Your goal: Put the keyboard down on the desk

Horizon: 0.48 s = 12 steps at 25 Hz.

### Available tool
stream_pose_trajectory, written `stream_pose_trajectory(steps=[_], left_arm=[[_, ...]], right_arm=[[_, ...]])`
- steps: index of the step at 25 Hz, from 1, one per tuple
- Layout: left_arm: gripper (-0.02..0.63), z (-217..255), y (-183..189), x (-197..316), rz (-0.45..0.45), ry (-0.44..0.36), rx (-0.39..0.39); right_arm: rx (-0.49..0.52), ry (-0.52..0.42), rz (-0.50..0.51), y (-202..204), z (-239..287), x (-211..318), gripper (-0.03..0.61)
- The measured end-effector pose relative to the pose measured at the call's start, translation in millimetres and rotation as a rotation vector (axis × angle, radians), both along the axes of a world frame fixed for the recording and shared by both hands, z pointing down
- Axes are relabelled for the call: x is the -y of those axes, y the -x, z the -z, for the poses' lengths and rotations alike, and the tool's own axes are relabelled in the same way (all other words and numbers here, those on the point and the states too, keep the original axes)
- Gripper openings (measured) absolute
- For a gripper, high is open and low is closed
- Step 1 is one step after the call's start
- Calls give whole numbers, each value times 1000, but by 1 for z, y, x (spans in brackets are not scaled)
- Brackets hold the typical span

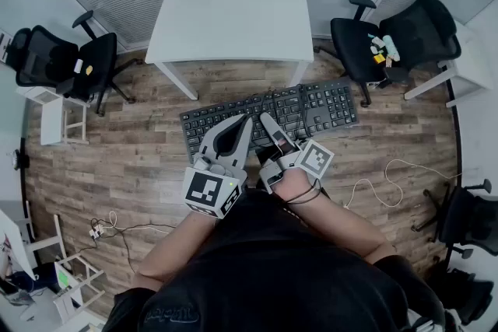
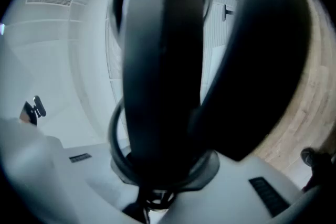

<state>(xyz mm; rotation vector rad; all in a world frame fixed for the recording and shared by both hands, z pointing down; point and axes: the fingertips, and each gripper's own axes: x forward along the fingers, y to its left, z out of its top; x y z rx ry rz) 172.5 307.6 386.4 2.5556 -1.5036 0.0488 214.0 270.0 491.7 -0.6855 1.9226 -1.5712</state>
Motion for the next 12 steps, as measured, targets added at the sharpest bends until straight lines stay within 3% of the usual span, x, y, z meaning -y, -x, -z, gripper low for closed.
stream_pose_trajectory(steps=[12], left_arm=[[17, -5, 7, 14, -8, 9, -2]], right_arm=[[-12, -17, -7, 7, -1, 14, 95]])
